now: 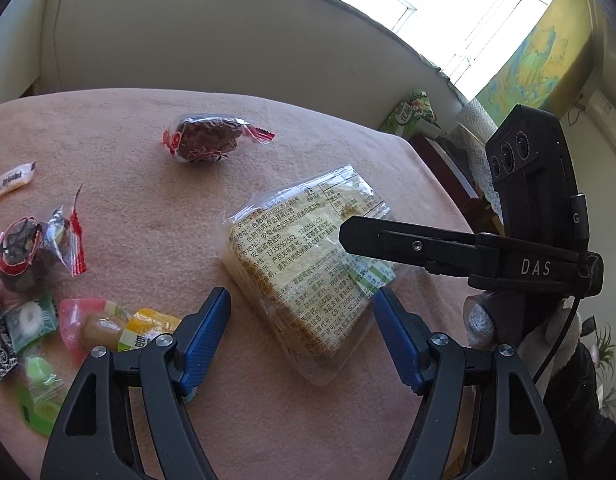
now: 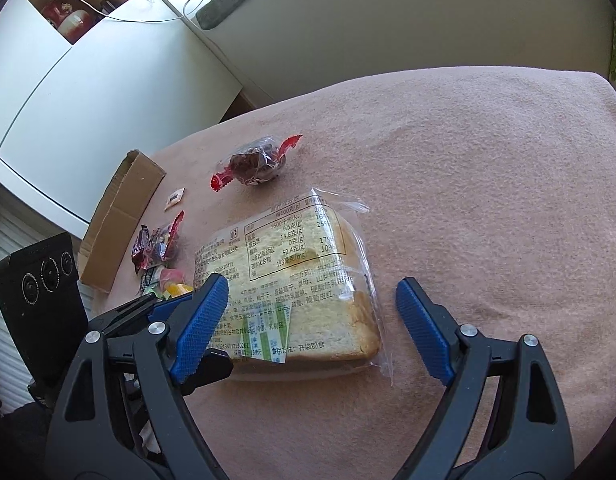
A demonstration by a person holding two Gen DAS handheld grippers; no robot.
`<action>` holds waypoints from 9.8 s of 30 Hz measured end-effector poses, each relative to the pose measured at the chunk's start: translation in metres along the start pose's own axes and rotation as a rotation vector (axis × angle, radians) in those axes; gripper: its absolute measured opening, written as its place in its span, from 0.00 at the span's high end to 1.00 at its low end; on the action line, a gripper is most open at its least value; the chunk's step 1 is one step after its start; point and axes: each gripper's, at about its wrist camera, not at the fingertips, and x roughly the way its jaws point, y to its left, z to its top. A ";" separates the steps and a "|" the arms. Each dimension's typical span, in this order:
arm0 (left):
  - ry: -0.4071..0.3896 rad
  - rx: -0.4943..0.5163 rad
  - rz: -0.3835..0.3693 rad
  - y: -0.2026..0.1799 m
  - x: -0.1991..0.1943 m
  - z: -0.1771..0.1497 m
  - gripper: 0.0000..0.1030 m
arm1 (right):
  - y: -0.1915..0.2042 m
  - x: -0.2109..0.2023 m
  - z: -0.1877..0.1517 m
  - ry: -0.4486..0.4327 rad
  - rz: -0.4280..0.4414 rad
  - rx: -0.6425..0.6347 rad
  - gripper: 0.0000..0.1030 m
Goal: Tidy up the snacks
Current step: 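Clamp the bagged bread loaf between the left and right grippers, then lift the bread loaf with both grippers and carry it over the box, then lower the bread loaf into the box and open both grippers, then withdraw both tools from the box toward the remaining snacks, then close the left gripper on the green candy pack while the right tool moves to the yellow-green pouch, then lift the green candy pack with the left gripper while the right gripper closes on the pouch, then carry the green pack and yellow-green pouch with both grippers over the cardboard box, then open both grippers to drop the green pack and pouch into the box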
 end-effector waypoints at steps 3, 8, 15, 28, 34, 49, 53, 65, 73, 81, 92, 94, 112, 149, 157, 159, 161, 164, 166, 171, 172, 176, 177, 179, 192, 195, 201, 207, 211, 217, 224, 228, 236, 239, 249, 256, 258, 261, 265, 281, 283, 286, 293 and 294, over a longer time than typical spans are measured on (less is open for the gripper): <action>0.003 0.005 -0.011 -0.002 0.002 0.002 0.34 | 0.003 0.003 0.000 0.011 0.008 0.000 0.24; -0.006 0.025 0.002 -0.009 0.005 0.006 0.35 | 0.007 0.002 -0.001 0.017 -0.005 -0.003 0.30; -0.048 0.050 0.024 -0.011 -0.010 0.010 0.35 | 0.025 -0.006 -0.005 0.005 -0.022 -0.037 0.33; -0.150 0.067 0.065 0.009 -0.063 0.005 0.35 | 0.085 -0.009 -0.002 -0.029 -0.016 -0.112 0.33; -0.206 0.041 0.102 0.032 -0.099 -0.003 0.35 | 0.126 0.001 0.002 -0.030 0.012 -0.167 0.33; -0.319 -0.047 0.220 0.101 -0.175 -0.007 0.35 | 0.233 0.047 0.021 -0.014 0.102 -0.300 0.33; -0.340 -0.080 0.250 0.124 -0.187 -0.004 0.35 | 0.256 0.063 0.027 0.000 0.128 -0.324 0.33; -0.384 -0.199 0.344 0.199 -0.226 -0.002 0.35 | 0.325 0.123 0.047 0.059 0.196 -0.409 0.33; -0.386 -0.262 0.397 0.233 -0.235 -0.004 0.35 | 0.359 0.164 0.056 0.105 0.214 -0.454 0.33; -0.374 -0.286 0.429 0.252 -0.235 -0.006 0.35 | 0.370 0.188 0.061 0.141 0.220 -0.472 0.33; -0.356 -0.300 0.521 0.262 -0.231 -0.005 0.35 | 0.380 0.204 0.061 0.146 0.172 -0.511 0.33; -0.352 -0.290 0.533 0.260 -0.231 -0.005 0.35 | 0.379 0.207 0.061 0.141 0.152 -0.512 0.33; -0.445 -0.238 0.512 0.226 -0.257 -0.020 0.35 | 0.356 0.149 0.058 0.054 0.136 -0.517 0.29; -0.161 -0.010 0.251 0.087 -0.124 -0.056 0.36 | 0.146 0.032 -0.049 -0.047 -0.135 -0.378 0.22; -0.070 0.104 0.310 0.073 -0.090 -0.059 0.40 | 0.140 0.049 -0.046 -0.001 -0.138 -0.391 0.30; -0.061 0.118 0.312 0.071 -0.086 -0.059 0.40 | 0.139 0.051 -0.046 0.005 -0.143 -0.391 0.30; -0.059 0.139 0.323 0.068 -0.082 -0.059 0.40 | 0.136 0.053 -0.046 0.007 -0.144 -0.388 0.30; -0.052 0.161 0.340 0.067 -0.077 -0.059 0.40 | 0.135 0.055 -0.045 0.010 -0.137 -0.385 0.30; -0.053 0.170 0.349 0.066 -0.075 -0.058 0.40 | 0.136 0.058 -0.046 0.015 -0.137 -0.392 0.30; -0.063 0.195 0.384 0.061 -0.071 -0.059 0.41 | 0.141 0.065 -0.048 0.029 -0.153 -0.417 0.42; -0.066 0.198 0.390 0.061 -0.071 -0.059 0.42 | 0.141 0.066 -0.048 0.028 -0.154 -0.420 0.43; -0.083 0.192 0.406 0.062 -0.073 -0.059 0.50 | 0.139 0.065 -0.048 0.023 -0.159 -0.414 0.50; -0.085 0.193 0.408 0.062 -0.073 -0.059 0.52 | 0.139 0.064 -0.048 0.023 -0.158 -0.413 0.52; -0.089 0.203 0.413 0.060 -0.073 -0.060 0.57 | 0.138 0.063 -0.048 0.024 -0.157 -0.413 0.54; -0.105 0.167 0.377 0.067 -0.078 -0.059 0.72 | 0.134 0.058 -0.052 0.015 -0.171 -0.399 0.61; -0.107 0.165 0.377 0.067 -0.078 -0.059 0.74 | 0.132 0.055 -0.053 0.011 -0.170 -0.392 0.62; -0.121 0.138 0.359 0.069 -0.085 -0.060 0.74 | 0.131 0.048 -0.054 -0.004 -0.167 -0.382 0.63; -0.143 0.117 0.345 0.068 -0.098 -0.059 0.74 | 0.134 0.037 -0.051 -0.026 -0.162 -0.374 0.63; -0.170 0.104 0.337 0.068 -0.109 -0.058 0.74 | 0.140 0.032 -0.050 -0.039 -0.158 -0.380 0.63; -0.216 0.086 0.339 0.072 -0.131 -0.054 0.74 | 0.159 0.025 -0.046 -0.063 -0.148 -0.407 0.63; -0.268 0.057 0.365 0.087 -0.158 -0.052 0.74 | 0.188 0.025 -0.042 -0.079 -0.122 -0.449 0.63; -0.296 0.034 0.385 0.098 -0.174 -0.051 0.74 | 0.207 0.030 -0.038 -0.084 -0.103 -0.476 0.63; -0.340 -0.013 0.435 0.126 -0.201 -0.049 0.74 | 0.247 0.046 -0.030 -0.081 -0.065 -0.534 0.63; -0.354 -0.033 0.454 0.138 -0.212 -0.050 0.74 | 0.263 0.055 -0.026 -0.078 -0.050 -0.553 0.63; -0.379 -0.078 0.502 0.175 -0.239 -0.054 0.74 | 0.310 0.087 -0.003 -0.061 -0.018 -0.611 0.63; -0.380 -0.117 0.513 0.197 -0.247 -0.054 0.74 | 0.336 0.111 0.017 -0.058 -0.017 -0.644 0.63; -0.378 -0.122 0.513 0.201 -0.248 -0.053 0.74 | 0.343 0.119 0.025 -0.057 -0.020 -0.652 0.63; -0.372 -0.130 0.512 0.207 -0.248 -0.052 0.74 | 0.352 0.134 0.035 -0.051 -0.027 -0.657 0.63; -0.365 -0.131 0.509 0.211 -0.246 -0.050 0.74 | 0.364 0.155 0.047 -0.036 -0.037 -0.673 0.63; -0.354 -0.131 0.493 0.215 -0.236 -0.045 0.73 | 0.378 0.209 0.068 0.021 -0.051 -0.668 0.60; -0.356 -0.135 0.497 0.216 -0.236 -0.044 0.73 | 0.379 0.211 0.068 0.020 -0.051 -0.672 0.59; -0.357 -0.137 0.507 0.216 -0.236 -0.043 0.64 | 0.380 0.212 0.067 0.020 -0.052 -0.673 0.57; -0.372 -0.160 0.535 0.218 -0.241 -0.043 0.29 | 0.382 0.203 0.067 -0.021 -0.059 -0.658 0.12; -0.371 -0.162 0.540 0.218 -0.242 -0.042 0.27 | 0.382 0.201 0.068 -0.022 -0.056 -0.653 0.11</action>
